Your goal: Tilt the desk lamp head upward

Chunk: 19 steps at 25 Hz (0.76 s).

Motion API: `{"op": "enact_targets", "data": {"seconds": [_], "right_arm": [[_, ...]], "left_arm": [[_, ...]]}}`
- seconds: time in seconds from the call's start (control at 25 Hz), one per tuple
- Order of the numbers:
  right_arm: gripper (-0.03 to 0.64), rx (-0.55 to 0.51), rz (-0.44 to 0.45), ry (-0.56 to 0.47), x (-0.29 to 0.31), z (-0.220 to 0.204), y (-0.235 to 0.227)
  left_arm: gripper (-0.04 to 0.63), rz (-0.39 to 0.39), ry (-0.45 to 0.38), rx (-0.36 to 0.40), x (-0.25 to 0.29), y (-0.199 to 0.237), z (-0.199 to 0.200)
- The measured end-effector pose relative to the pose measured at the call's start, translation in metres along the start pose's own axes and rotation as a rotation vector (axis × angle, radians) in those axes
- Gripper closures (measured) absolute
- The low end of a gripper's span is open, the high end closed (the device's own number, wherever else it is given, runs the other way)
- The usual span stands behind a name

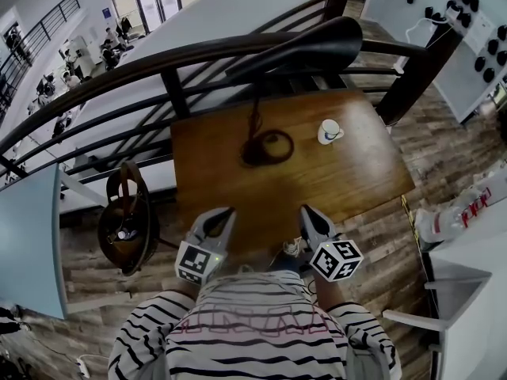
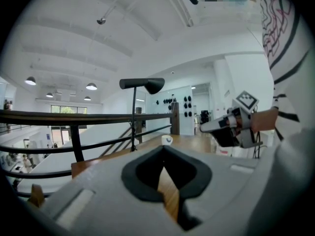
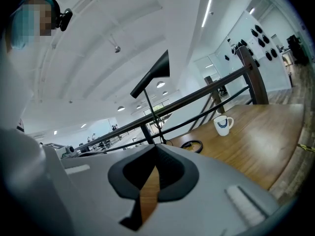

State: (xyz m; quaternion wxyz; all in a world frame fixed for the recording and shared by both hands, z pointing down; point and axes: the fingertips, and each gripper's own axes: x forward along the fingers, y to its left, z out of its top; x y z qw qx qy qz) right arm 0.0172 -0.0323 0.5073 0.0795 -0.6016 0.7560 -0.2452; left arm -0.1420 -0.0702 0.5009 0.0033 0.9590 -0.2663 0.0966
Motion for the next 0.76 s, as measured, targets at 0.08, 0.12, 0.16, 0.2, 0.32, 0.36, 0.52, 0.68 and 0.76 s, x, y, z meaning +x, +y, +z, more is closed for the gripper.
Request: {"op": "enact_targets", "data": {"seconds": [0.08,0.12,0.16,0.2,0.32,0.36,0.52,0.68,0.76], "right_arm": [[0.617,-0.005,-0.003,-0.001,-0.001,0.001,0.000],[0.617,-0.008,-0.004,-0.001,-0.001,0.002,0.001],[0.617,-0.010,-0.004,-0.003,-0.001,0.003,0.001],[0.617,-0.012,-0.005,-0.004,-0.001,0.003,0.001],[0.617,-0.016,-0.008,-0.005,-0.002,0.004,-0.001],[0.617,-0.018,-0.009,-0.005,-0.003,0.004,-0.002],[0.617,-0.018,-0.018,-0.010,-0.005,0.008,-0.005],[0.617,-0.017,-0.025,-0.012,-0.005,0.007,-0.009],[0.617,-0.015,-0.028,-0.013,-0.006,0.006,-0.010]], "left_arm": [[0.592,-0.004,0.000,0.000,0.000,-0.001,0.001],[0.592,-0.006,-0.001,0.001,0.000,-0.001,0.002],[0.592,-0.008,-0.002,0.003,0.000,-0.001,0.002],[0.592,-0.009,-0.003,0.005,0.000,-0.001,0.002],[0.592,-0.012,0.005,0.009,0.004,-0.002,0.000],[0.592,-0.014,0.010,0.009,0.006,-0.003,-0.001],[0.592,-0.022,0.023,0.010,0.011,-0.006,-0.003],[0.592,-0.028,0.032,0.009,0.015,-0.006,-0.006],[0.592,-0.029,0.038,0.011,0.016,-0.006,-0.008]]}}
